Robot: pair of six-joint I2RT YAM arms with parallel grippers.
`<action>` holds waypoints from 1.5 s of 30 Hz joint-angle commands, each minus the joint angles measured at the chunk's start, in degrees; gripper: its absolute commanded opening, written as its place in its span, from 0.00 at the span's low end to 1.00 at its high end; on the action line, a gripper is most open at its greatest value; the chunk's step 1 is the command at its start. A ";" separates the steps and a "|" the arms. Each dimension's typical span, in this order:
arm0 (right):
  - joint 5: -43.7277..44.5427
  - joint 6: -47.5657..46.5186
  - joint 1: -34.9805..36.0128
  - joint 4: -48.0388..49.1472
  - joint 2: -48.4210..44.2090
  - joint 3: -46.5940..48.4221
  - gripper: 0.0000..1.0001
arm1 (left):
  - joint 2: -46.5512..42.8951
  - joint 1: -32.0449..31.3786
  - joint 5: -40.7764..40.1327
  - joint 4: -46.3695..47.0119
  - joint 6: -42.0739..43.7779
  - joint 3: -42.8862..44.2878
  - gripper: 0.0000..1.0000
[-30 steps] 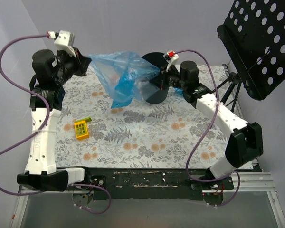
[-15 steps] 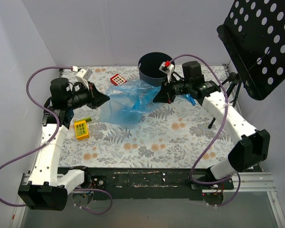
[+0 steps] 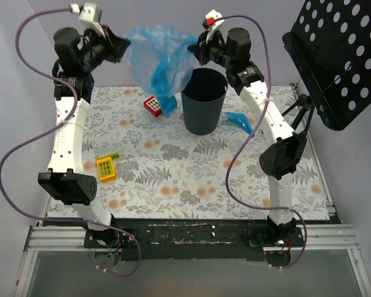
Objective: Put the trash bags into the trash bin
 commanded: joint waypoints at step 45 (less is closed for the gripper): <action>-4.59 -62.99 19.46 66.57 -51.70 -53.60 0.01 | -31.19 -26.96 13.58 58.64 101.34 -37.87 0.00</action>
